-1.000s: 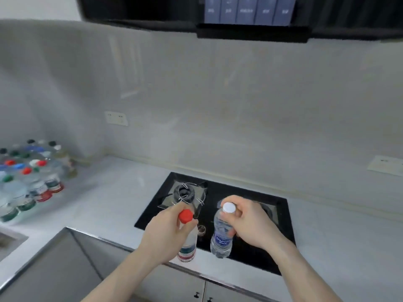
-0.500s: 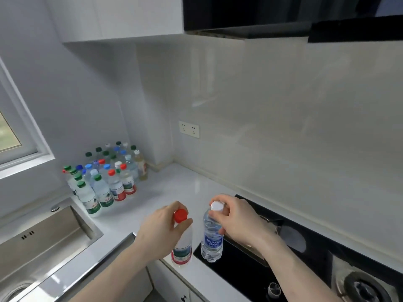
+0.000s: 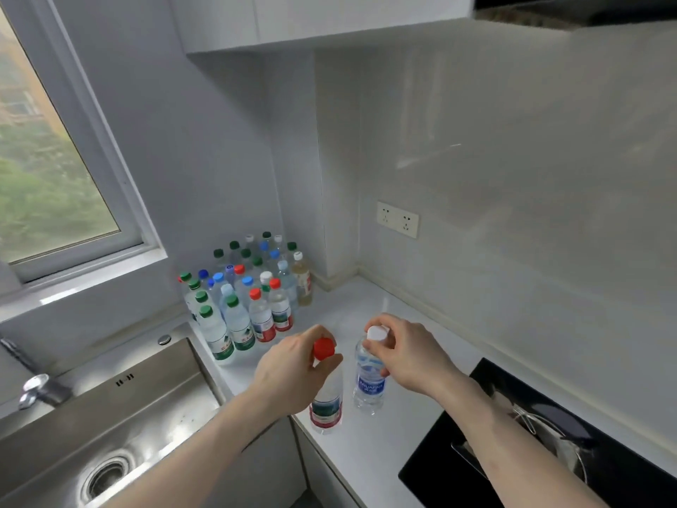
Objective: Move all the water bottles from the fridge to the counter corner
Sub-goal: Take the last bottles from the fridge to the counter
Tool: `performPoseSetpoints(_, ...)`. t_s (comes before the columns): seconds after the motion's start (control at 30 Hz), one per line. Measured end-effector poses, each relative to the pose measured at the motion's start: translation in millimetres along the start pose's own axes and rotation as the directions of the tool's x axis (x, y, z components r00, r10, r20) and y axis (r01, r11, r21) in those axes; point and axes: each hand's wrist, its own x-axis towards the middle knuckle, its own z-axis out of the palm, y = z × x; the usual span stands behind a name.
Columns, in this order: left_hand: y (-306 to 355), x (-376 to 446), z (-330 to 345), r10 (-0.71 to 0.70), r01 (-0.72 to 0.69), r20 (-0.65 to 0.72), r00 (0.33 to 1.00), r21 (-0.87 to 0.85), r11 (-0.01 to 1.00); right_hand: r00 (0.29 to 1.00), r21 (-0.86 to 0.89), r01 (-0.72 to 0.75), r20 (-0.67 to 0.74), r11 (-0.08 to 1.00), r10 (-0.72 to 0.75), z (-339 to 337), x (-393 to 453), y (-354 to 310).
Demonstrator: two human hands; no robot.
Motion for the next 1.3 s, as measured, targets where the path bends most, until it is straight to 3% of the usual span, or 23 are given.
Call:
performPoseSetpoints(0.63,-153.7,149.8,-10.8,0.131,-0.16,0.189,0.973,0.152,0.975,0.981,-0.032,-0.178,-0.088,0.984,0.175,91.9,152.3,-50.9)
performPoseSetpoints(1.0,-177.8,244.7,20.0,0.081,-0.132,0.244,0.966,0.202,0.97,0.972,-0.098,-0.233,-0.035,0.968,0.231,114.7,249.0,-19.6)
performPoseSetpoints(1.3,-191.0,326.2,49.1,-0.058,-0.007,0.269,0.961,0.237,0.972,0.968,-0.143,-0.247,0.017,0.958,0.252,125.4,341.3,6.8)
